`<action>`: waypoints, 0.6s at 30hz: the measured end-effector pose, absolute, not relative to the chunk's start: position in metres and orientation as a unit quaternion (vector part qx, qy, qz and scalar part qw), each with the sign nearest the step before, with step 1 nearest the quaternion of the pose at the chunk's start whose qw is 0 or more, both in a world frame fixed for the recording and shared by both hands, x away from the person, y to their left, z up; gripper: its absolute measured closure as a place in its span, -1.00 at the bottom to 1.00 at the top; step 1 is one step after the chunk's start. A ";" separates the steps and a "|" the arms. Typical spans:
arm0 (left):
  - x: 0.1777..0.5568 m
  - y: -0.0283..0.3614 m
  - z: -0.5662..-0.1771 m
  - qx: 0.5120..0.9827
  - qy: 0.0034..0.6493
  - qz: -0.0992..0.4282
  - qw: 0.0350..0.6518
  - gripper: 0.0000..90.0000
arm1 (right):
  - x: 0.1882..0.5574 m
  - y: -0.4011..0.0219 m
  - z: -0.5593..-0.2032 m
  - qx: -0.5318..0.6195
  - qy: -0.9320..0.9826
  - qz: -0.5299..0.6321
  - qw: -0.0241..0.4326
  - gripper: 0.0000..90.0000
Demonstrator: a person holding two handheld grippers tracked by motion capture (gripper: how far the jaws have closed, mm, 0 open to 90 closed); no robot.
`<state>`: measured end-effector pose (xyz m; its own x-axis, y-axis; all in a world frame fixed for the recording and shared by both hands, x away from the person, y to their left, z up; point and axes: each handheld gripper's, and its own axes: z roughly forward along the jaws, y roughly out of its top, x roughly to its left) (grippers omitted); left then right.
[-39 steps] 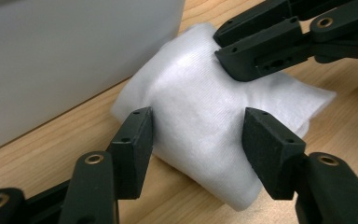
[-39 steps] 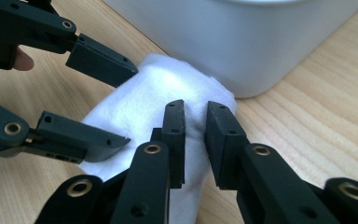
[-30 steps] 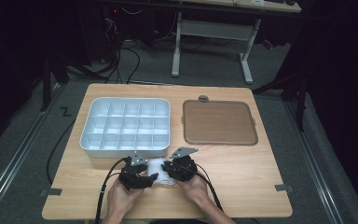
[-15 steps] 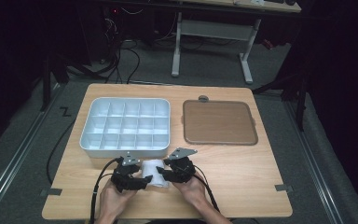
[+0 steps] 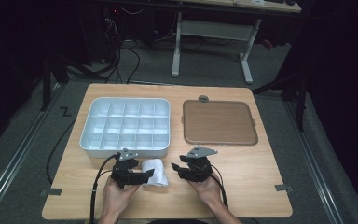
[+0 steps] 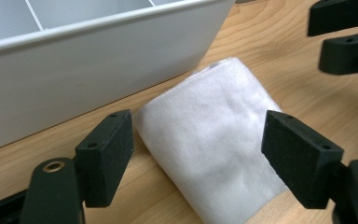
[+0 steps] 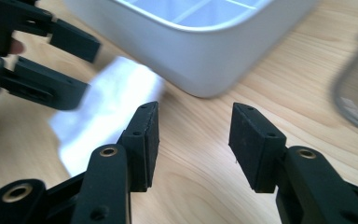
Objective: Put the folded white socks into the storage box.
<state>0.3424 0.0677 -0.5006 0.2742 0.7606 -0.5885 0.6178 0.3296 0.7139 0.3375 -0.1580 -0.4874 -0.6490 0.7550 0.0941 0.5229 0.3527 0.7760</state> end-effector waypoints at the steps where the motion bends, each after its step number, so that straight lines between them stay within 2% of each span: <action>1: 0.344 0.067 -0.502 0.574 0.599 0.065 0.554 -0.46 | 0.335 -0.169 -0.489 0.400 0.808 0.404 0.156 0.18; 18: 0.349 0.069 -0.507 0.550 0.620 0.069 0.555 -0.50 | 0.328 -0.270 -0.504 0.500 0.756 0.364 0.215 0.14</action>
<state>0.3490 0.0693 -0.5069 0.2213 0.7588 -0.6126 0.6050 0.3859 0.6965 0.3281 -0.2704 -0.5035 -0.4082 0.9121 0.0382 0.5988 0.2359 0.7654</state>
